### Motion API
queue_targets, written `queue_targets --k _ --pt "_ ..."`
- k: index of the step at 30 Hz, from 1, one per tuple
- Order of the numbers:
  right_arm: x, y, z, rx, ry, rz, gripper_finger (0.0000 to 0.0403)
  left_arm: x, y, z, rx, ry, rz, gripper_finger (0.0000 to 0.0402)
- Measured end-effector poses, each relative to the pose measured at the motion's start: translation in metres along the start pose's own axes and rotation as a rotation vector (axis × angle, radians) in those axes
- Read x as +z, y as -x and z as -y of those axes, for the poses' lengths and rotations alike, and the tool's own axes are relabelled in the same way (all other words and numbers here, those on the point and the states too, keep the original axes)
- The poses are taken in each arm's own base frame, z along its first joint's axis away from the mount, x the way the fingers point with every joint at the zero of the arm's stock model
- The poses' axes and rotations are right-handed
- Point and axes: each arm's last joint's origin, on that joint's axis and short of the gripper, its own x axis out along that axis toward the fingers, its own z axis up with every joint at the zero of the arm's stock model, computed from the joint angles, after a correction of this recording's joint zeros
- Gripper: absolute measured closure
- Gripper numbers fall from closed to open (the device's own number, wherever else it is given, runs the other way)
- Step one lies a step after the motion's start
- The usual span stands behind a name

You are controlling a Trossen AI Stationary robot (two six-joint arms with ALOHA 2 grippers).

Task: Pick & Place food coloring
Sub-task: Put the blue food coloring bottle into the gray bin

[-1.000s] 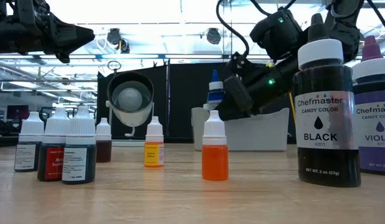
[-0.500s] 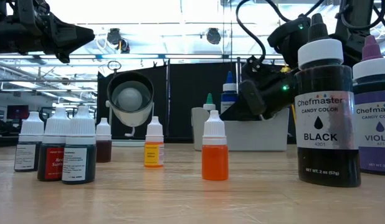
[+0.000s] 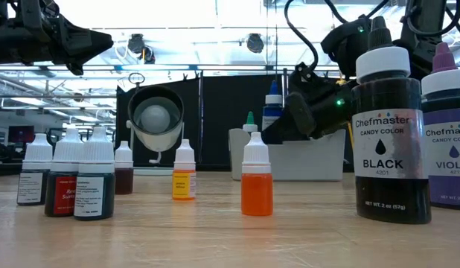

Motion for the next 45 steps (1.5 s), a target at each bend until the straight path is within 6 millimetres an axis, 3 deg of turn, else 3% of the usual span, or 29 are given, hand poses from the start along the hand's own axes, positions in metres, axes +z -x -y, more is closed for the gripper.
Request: queue_targets --k 8,16,31,38,45 --pt "-0.001 -0.001 0.001 0.007 -0.050 -0.013 0.0231 0.000 0.000 0.000 0.000 0.000 0.000 0.0330" --pt "-0.003 -0.005 0.008 0.127 -0.114 -0.076 0.0226 0.000 0.000 0.000 0.000 0.000 0.001 0.0330" --pt "0.008 -0.003 0.008 0.135 -0.071 -0.013 0.0223 0.000 0.000 0.000 0.000 0.000 0.000 0.0330" --pt "0.017 0.002 0.006 0.148 -0.082 0.021 0.0235 0.000 0.000 0.000 0.000 0.000 0.001 0.0330" --pt "0.013 0.002 0.006 0.142 -0.067 -0.020 0.0256 0.000 0.000 0.000 0.000 -0.001 0.001 0.0330"
